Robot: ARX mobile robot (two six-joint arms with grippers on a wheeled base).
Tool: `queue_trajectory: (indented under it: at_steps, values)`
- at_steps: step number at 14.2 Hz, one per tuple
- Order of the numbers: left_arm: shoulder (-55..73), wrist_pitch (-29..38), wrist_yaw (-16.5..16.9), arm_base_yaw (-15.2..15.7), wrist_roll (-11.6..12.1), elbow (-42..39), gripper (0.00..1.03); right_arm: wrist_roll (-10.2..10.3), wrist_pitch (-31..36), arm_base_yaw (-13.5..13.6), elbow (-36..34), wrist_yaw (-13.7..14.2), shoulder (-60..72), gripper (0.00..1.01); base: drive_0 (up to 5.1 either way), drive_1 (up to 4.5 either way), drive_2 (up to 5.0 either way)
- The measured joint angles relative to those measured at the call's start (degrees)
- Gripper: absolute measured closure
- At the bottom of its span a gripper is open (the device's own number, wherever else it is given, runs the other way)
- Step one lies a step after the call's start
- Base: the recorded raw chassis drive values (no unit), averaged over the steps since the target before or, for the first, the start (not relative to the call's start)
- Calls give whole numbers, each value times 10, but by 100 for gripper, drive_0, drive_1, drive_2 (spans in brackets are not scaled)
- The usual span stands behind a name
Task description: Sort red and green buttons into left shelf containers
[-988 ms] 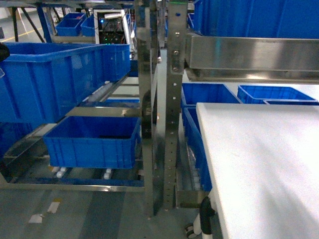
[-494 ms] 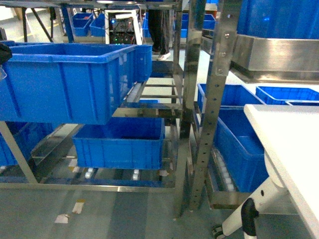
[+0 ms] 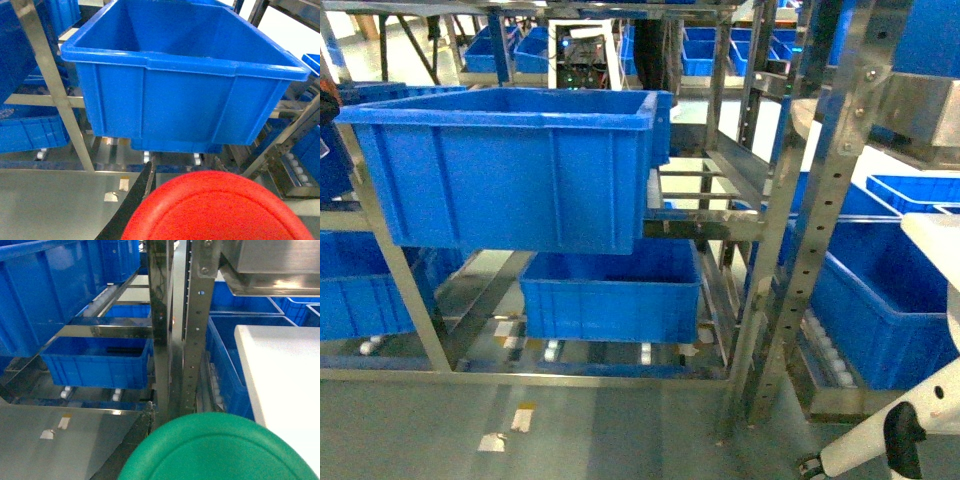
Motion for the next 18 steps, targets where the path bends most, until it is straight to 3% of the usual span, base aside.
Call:
queue_trajectory:
  at_steps: [18]
  values:
    - [0,1,1,1,0,0,76,0,2,0,0,0,0,75,-502,244,244]
